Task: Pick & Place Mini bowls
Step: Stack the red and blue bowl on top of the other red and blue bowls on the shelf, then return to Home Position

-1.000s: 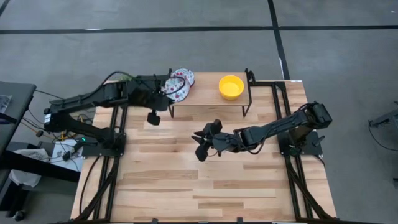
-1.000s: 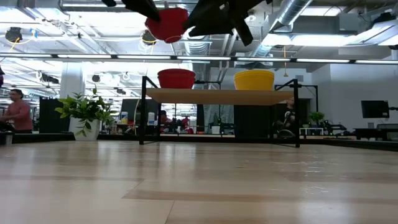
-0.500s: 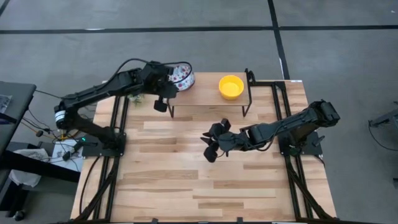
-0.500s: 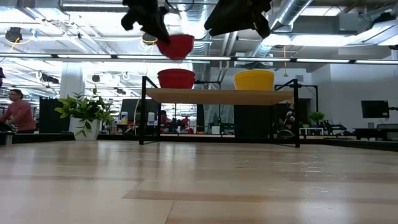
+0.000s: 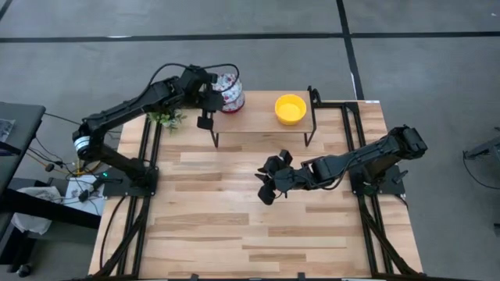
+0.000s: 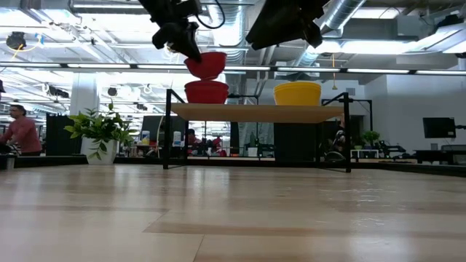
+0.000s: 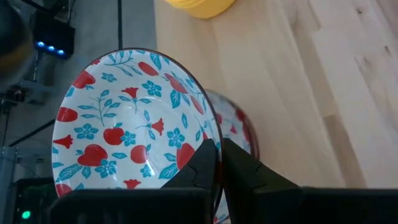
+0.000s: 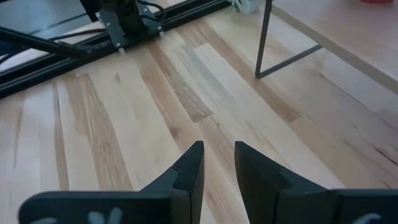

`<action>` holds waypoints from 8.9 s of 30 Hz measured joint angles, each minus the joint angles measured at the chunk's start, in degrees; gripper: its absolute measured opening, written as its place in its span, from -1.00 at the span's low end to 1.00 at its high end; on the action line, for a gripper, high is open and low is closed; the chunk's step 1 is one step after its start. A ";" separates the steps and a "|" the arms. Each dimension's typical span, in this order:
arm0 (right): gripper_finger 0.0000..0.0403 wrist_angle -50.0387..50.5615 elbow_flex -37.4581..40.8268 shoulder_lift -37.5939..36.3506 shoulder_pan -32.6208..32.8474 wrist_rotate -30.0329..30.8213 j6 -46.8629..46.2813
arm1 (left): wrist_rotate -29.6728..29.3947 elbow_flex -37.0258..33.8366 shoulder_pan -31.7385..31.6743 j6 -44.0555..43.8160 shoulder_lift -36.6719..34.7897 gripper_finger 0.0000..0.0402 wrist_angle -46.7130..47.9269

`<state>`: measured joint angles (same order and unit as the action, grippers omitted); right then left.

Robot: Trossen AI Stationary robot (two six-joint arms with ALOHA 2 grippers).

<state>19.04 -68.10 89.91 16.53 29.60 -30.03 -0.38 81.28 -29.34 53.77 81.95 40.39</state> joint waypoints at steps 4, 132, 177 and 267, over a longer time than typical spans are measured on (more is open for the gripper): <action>-0.61 0.38 0.00 0.00 0.00 -0.26 -0.01 | 2.95 0.00 -1.84 -1.88 0.15 -0.95 0.15; -0.61 0.61 0.04 -0.02 2.62 -2.55 -4.50 | -29.80 -7.14 -1.19 -3.03 -0.17 -0.35 -11.92; -0.61 0.65 0.04 -0.02 2.62 -2.73 -4.60 | -38.36 -12.94 0.15 -8.72 2.82 -0.35 -36.26; -0.61 -53.22 64.79 -63.77 -10.64 -33.50 21.35 | 1.44 -80.96 25.59 -80.49 -79.30 -0.35 -48.40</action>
<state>-34.18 -3.31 26.14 5.89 -3.90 -8.68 1.05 0.32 -3.75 -26.71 2.66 -8.01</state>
